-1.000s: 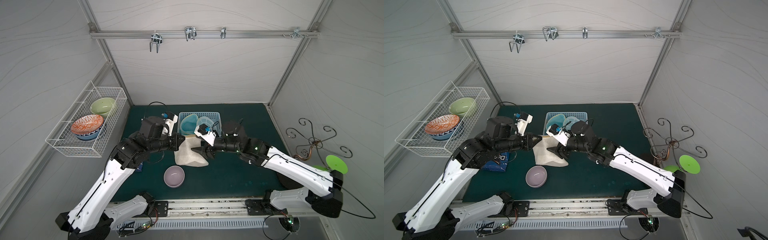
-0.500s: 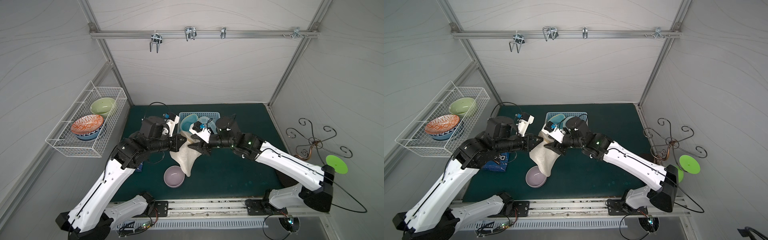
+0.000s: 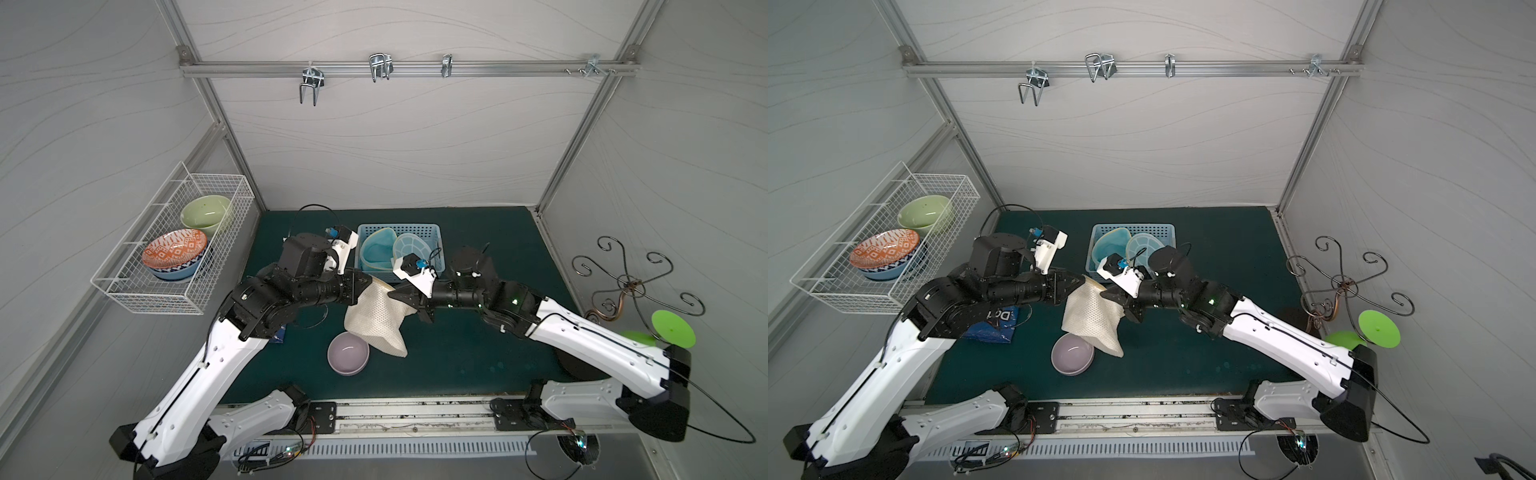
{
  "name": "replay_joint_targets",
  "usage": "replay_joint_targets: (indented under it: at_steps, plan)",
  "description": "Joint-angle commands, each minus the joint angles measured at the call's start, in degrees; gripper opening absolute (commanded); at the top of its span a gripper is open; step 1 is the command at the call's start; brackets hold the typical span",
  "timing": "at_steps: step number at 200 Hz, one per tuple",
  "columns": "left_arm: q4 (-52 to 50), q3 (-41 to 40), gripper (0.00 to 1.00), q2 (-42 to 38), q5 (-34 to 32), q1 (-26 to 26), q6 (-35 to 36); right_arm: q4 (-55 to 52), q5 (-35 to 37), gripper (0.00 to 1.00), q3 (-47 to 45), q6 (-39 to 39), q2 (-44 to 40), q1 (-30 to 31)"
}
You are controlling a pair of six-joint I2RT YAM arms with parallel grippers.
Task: Turn the laundry bag inside out
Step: Zip the zipper on the laundry bag, then place the laundry bag at the center of the board.
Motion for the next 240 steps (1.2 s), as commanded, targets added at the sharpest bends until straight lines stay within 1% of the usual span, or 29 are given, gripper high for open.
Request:
replay_joint_targets:
  at_steps: [1,39,63,94,118,133,146,152,160,168,179,203,219,232,236,237,240]
  plan:
    - [2.84,2.64,0.0,0.27,-5.55,1.9,1.16,2.16,-3.56,0.0,-3.69,1.1,-5.26,-0.44]
    - [3.87,0.11,0.0,-0.12,-3.34,5.47,0.44,4.87,-3.94,0.0,-8.44,4.22,-10.94,-2.46]
    - [3.72,-1.92,0.0,0.74,-2.66,6.07,0.51,6.29,-3.52,0.0,-9.94,5.87,-13.49,-3.64]
    - [5.06,-5.26,0.0,1.76,-1.23,6.16,-0.02,10.38,-5.78,0.0,-12.16,11.15,-16.29,-8.01]
    - [6.23,-7.22,0.0,2.49,0.36,6.27,-0.55,12.95,-8.78,0.0,-12.53,15.55,-16.64,-11.21]
    - [5.96,-7.32,0.0,3.21,1.2,6.52,-0.61,9.61,-8.43,0.0,-10.27,16.07,-15.46,-12.32]
    - [6.47,-7.2,0.15,2.63,1.24,6.98,-0.9,5.37,-7.4,0.0,-8.48,14.77,-14.12,-12.58]
    - [6.67,-6.9,0.22,2.21,1.39,7.59,-1.03,2.26,-5.86,0.0,-7.42,14.18,-13.26,-12.58]
    - [6.96,-6.19,0.27,1.26,1.59,8.24,-0.99,-0.39,-3.63,0.0,-7.11,13.36,-12.73,-12.59]
    - [7.01,-5.36,0.31,0.49,2.03,9.11,-0.94,-2.69,-1.49,0.0,-7.4,12.39,-12.41,-12.52]
    - [6.65,-3.69,0.35,-0.56,2.45,9.76,-0.66,-5.45,3.44,0.0,-8.38,11.53,-12.7,-12.25]
    - [4.65,-1.23,0.37,-2.02,0.31,9.83,1.17,-10.76,14.9,0.0,-10.05,9.71,-13.2,-11.65]
    - [4.55,-1.87,0.36,-2.91,-0.1,9.81,1.48,-12.9,23.84,0.0,-10.89,9.14,-13.09,-10.25]
    - [5.12,-2.97,0.34,-3.66,0.47,9.85,0.97,-14.07,34.21,0.0,-11.62,8.8,-11.9,-8.15]
    - [5.44,-3.35,0.34,-3.84,0.72,9.89,0.95,-14.14,36.27,0.0,-11.79,8.65,-11.48,-7.54]
    - [5.48,-3.4,0.34,-3.83,0.76,9.87,0.95,-14.17,38.27,0.0,-11.84,8.56,-11.18,-7.11]
    - [5.56,-3.56,0.33,-3.97,0.82,9.85,0.95,-14.3,40.82,0.0,-11.85,8.36,-10.63,-6.47]
